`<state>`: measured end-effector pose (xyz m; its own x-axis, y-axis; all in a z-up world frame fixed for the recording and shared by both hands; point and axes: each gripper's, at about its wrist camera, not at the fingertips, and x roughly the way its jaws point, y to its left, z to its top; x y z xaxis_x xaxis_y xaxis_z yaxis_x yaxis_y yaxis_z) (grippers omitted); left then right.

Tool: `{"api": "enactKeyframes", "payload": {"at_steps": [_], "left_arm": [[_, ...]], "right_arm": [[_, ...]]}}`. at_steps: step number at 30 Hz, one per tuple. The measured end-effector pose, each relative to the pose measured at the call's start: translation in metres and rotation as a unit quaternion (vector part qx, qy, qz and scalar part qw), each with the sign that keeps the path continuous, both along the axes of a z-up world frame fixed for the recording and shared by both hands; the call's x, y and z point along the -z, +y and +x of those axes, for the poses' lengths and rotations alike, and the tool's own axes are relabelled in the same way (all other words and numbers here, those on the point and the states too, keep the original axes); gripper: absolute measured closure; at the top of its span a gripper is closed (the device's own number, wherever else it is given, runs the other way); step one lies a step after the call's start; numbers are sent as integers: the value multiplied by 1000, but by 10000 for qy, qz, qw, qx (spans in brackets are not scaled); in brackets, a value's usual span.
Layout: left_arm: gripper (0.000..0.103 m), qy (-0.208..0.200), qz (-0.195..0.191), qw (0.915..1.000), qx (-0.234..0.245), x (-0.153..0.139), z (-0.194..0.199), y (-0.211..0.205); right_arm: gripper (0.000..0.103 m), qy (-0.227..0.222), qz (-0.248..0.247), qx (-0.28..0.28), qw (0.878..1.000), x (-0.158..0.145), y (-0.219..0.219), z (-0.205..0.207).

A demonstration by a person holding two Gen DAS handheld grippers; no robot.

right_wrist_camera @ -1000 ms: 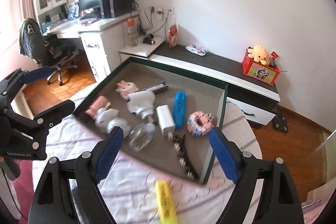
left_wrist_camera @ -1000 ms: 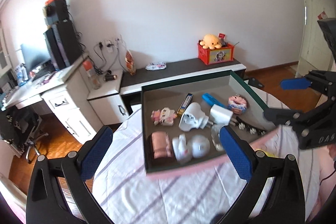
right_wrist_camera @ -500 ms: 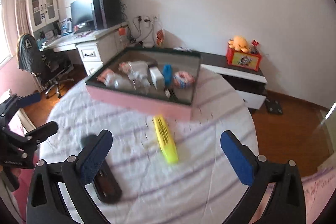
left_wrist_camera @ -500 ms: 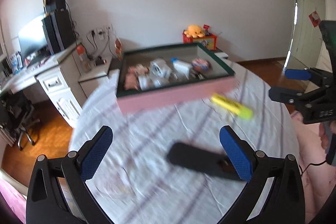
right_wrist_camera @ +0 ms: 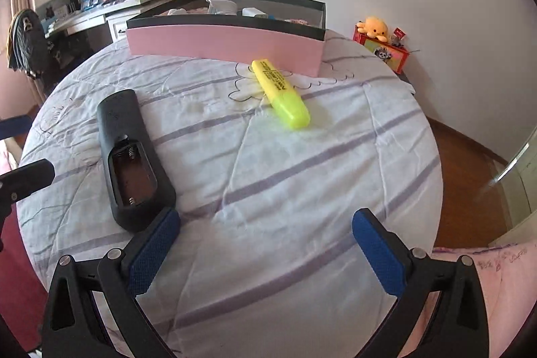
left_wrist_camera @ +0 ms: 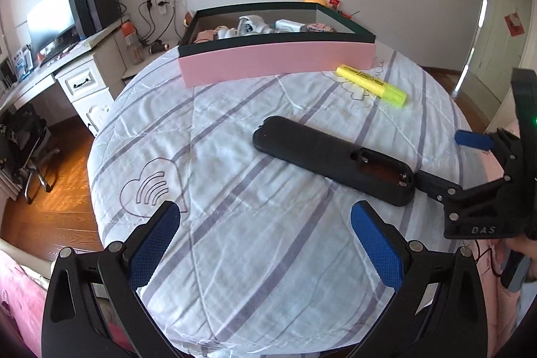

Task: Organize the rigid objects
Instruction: 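Withdraw both tools from the pink box toward the remote and yellow highlighter, then grasp the black remote with the left tool while the right tool grasps the yellow highlighter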

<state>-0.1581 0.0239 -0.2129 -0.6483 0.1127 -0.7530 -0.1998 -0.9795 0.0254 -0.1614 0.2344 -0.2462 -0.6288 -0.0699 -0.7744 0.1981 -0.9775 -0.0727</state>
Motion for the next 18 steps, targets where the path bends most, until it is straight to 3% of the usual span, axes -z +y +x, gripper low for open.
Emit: {"api": "enactKeyframes", "payload": {"at_steps": [13, 18], "left_arm": [[0, -28, 195, 9991, -370, 3, -6, -32], [0, 38, 191, 9986, -488, 1, -13, -39]], "right_arm": [[0, -100, -254, -491, 9984, 2, -86, -22], [0, -42, -352, -422, 9985, 0, -81, -23]]}}
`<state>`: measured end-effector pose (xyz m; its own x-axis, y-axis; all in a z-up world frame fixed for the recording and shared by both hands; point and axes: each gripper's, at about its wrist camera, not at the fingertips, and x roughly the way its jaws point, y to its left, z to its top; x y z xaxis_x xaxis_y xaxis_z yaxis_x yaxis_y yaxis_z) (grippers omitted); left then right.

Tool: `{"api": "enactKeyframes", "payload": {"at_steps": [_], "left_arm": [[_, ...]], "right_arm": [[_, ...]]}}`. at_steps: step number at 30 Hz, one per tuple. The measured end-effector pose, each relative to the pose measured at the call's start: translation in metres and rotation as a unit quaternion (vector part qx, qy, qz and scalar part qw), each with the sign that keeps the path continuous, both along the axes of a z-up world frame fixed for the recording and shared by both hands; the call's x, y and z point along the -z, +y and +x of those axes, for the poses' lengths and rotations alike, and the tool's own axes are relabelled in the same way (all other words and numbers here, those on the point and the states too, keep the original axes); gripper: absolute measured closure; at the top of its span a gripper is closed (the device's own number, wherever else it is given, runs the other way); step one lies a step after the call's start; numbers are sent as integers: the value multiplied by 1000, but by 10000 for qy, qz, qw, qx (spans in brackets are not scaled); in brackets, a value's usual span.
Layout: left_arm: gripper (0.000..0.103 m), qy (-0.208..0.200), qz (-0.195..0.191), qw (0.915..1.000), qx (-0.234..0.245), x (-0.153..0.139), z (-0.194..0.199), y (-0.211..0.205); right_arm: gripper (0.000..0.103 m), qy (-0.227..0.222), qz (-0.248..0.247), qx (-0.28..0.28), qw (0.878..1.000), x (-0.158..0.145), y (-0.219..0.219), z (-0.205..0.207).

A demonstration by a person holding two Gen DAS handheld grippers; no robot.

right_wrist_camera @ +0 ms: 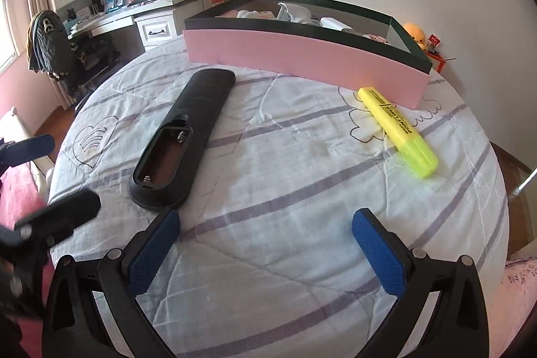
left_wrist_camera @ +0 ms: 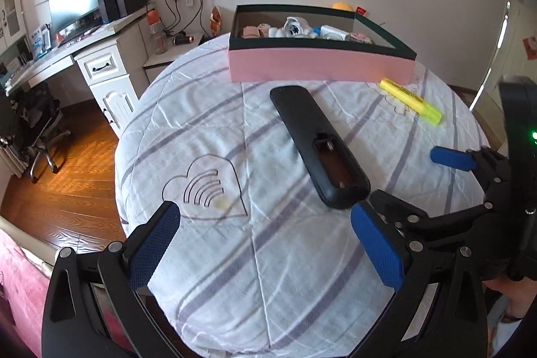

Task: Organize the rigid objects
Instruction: 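Grasp the black remote with the left tool while the right tool grasps the yellow highlighter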

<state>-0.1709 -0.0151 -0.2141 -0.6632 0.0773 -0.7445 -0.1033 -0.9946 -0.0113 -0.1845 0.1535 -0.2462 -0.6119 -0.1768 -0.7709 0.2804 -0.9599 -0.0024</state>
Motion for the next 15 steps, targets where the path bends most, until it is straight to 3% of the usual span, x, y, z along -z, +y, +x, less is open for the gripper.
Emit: {"api": "enactKeyframes", "payload": {"at_steps": [7, 15], "left_arm": [[0, -46, 170, 9998, 137, 5, -26, 28], [1, -316, -145, 9994, 48, 30, -58, 61]], "right_arm": [[0, 280, 36, 529, 9982, -15, 58, 1], [0, 213, -132, 744, 9969, -11, 95, -20]]}}
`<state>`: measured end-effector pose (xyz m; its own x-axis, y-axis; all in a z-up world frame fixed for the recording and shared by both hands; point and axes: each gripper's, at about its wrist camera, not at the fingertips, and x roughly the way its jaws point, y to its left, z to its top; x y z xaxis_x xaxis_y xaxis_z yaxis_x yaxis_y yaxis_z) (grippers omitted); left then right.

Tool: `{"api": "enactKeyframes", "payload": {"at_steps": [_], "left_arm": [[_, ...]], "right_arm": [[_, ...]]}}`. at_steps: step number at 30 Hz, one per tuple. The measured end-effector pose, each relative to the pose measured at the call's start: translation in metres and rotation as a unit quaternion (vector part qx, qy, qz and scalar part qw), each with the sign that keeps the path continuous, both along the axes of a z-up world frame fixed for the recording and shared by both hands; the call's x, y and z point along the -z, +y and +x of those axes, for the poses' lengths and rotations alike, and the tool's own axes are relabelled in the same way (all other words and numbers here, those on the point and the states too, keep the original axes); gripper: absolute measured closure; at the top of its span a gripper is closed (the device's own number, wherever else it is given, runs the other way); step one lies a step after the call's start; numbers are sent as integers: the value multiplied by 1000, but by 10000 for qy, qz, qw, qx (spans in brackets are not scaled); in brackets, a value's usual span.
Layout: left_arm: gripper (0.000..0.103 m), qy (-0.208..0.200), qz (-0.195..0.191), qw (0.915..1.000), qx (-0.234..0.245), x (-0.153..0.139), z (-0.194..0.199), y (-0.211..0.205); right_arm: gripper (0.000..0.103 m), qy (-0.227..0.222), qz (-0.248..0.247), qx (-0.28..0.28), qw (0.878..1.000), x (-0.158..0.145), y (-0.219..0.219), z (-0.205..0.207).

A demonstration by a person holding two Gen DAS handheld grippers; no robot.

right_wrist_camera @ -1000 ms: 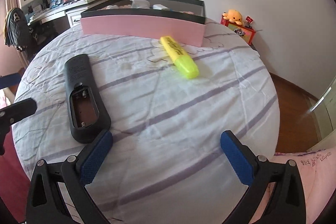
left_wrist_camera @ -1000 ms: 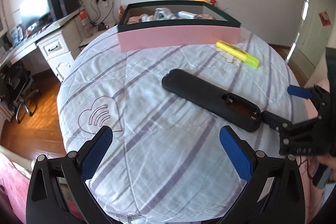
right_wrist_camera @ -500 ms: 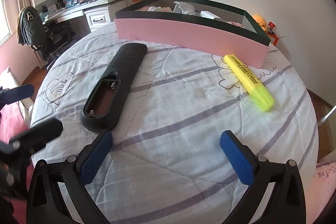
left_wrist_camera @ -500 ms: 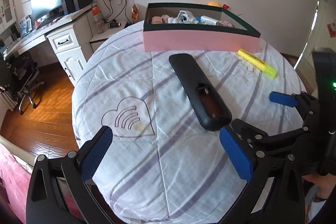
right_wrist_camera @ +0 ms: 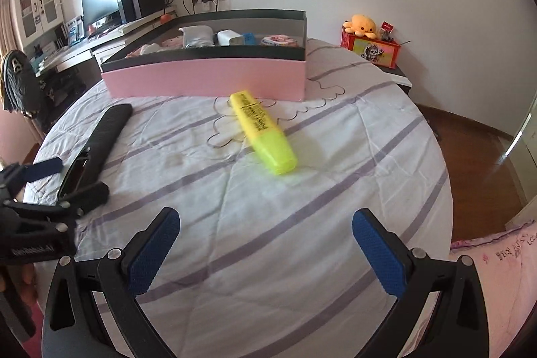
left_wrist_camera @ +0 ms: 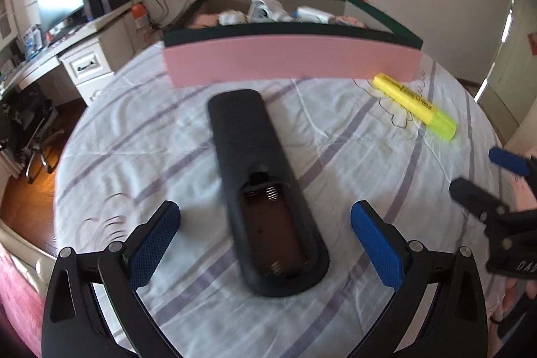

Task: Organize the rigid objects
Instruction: 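Grasp the black remote with the left tool while the right tool grasps the yellow highlighter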

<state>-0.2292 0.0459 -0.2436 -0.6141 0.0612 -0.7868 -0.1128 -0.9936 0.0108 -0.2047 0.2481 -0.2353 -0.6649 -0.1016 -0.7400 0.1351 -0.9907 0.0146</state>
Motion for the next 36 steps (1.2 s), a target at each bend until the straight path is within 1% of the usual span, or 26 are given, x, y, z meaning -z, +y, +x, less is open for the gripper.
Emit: {"api": "enactKeyframes", "payload": {"at_steps": [3, 8, 10, 11, 13, 14, 15, 16, 17, 18, 21, 23, 25, 28, 31, 32, 33, 34, 35, 36], "left_arm": [[4, 32, 5, 10000, 16, 0, -5, -1], [4, 80, 66, 9999, -1, 1, -7, -5], [4, 89, 87, 9999, 5, 2, -7, -5], [4, 91, 89, 9999, 10, 2, -6, -6], [4, 91, 79, 9999, 16, 2, -6, -5], [4, 87, 75, 9999, 27, 2, -6, -5], [3, 84, 82, 9999, 34, 2, -6, -6], [3, 79, 89, 9999, 39, 2, -6, -6], [2, 76, 101, 9999, 50, 2, -5, -6], [2, 79, 109, 9999, 48, 2, -6, -6], [2, 107, 111, 9999, 36, 1, -5, -6], [3, 133, 96, 9999, 9, 1, -3, -7], [5, 132, 84, 9999, 27, 1, -1, -8], [11, 163, 51, 9998, 139, 1, 6, -12], [20, 263, 14, 9993, 268, 0, 16, -20], [26, 296, -3, 9991, 317, 0, 20, -22], [36, 348, -32, 9988, 355, -1, 25, -24], [41, 371, -45, 9986, 380, -2, 29, -27], [52, 377, -51, 9984, 412, -3, 32, -29], [56, 366, -18, 9984, 429, -4, 34, -33]], "right_arm": [[0, -88, 76, -131, 9998, 0, -2, -16], [0, -83, 318, -417, 9986, -2, -15, -43], [5, -175, 355, -592, 9975, 0, -20, -58], [10, -253, 351, -634, 9971, 2, -22, -64], [25, -342, 339, -754, 9960, 6, -24, -71], [40, -407, 289, -833, 9953, 8, -24, -73], [47, -403, 231, -853, 9953, 8, -24, -74], [51, -382, 203, -845, 9955, 8, -23, -73], [67, -373, 167, -859, 9955, 7, -22, -71], [76, -345, 100, -867, 9956, 6, -20, -68], [76, -374, 56, -902, 9952, 6, -19, -57], [76, -385, -10, -818, 9959, 6, -18, -43], [76, -405, -50, -697, 9967, 6, -19, -30], [76, -394, -104, -542, 9977, 5, -23, -11], [75, -333, -133, -448, 9984, 7, -29, 2], [75, -288, -97, -424, 9986, 8, -30, 4], [75, -268, -85, -396, 9988, 8, -31, 4], [75, -271, -106, -385, 9988, 8, -30, 4], [75, -284, -150, -370, 9988, 8, -29, 3], [75, -287, -160, -371, 9988, 8, -29, 3]]}}
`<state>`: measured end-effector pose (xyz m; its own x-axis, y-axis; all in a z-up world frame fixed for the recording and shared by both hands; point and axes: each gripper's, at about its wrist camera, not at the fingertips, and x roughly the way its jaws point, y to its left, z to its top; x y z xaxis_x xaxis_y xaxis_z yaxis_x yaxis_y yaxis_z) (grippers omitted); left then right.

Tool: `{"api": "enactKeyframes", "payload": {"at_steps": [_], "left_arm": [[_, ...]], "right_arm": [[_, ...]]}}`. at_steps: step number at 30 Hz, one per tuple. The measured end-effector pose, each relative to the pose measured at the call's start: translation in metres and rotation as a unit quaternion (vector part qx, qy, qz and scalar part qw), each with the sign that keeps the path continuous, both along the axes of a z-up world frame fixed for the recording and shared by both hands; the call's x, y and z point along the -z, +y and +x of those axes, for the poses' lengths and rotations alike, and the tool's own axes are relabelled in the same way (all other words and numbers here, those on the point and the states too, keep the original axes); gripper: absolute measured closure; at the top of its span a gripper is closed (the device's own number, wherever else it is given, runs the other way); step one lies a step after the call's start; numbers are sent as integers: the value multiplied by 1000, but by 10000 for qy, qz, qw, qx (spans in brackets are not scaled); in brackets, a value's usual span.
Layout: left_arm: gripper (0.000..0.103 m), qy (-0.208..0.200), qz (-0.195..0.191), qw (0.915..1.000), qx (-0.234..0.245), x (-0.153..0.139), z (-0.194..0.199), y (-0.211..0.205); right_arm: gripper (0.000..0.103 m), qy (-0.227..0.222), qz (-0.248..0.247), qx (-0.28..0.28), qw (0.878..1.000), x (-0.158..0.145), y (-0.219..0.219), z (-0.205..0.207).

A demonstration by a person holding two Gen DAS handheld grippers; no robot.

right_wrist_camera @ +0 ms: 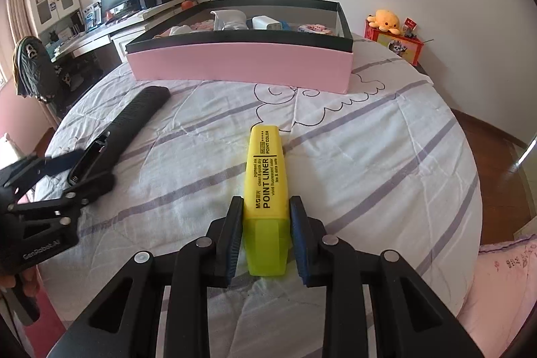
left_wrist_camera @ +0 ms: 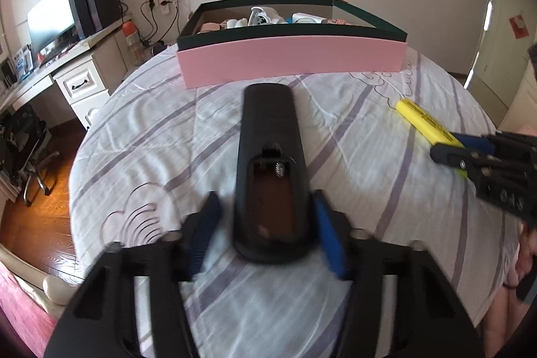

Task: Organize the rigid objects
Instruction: 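Grasp the black remote with the left tool while the right tool grasps the yellow highlighter, then lift and carry the remote and yellow highlighter over the pink box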

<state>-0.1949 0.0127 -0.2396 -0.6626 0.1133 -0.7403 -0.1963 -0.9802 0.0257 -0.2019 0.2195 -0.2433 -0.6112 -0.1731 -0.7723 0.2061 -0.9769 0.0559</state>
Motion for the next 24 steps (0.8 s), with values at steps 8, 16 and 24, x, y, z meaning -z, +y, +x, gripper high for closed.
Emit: {"api": "enactKeyframes", "payload": {"at_steps": [8, 16, 24], "left_arm": [[51, -71, 140, 9998, 147, -4, -12, 2], [49, -98, 109, 9996, 249, 0, -35, 11], [44, -88, 37, 9996, 271, 2, -40, 13]], "right_arm": [[75, -6, -113, -12, 9999, -2, 2, -4], [75, -17, 66, -241, 9997, -1, -5, -29], [75, 166, 185, -261, 9993, 3, -10, -31]]}}
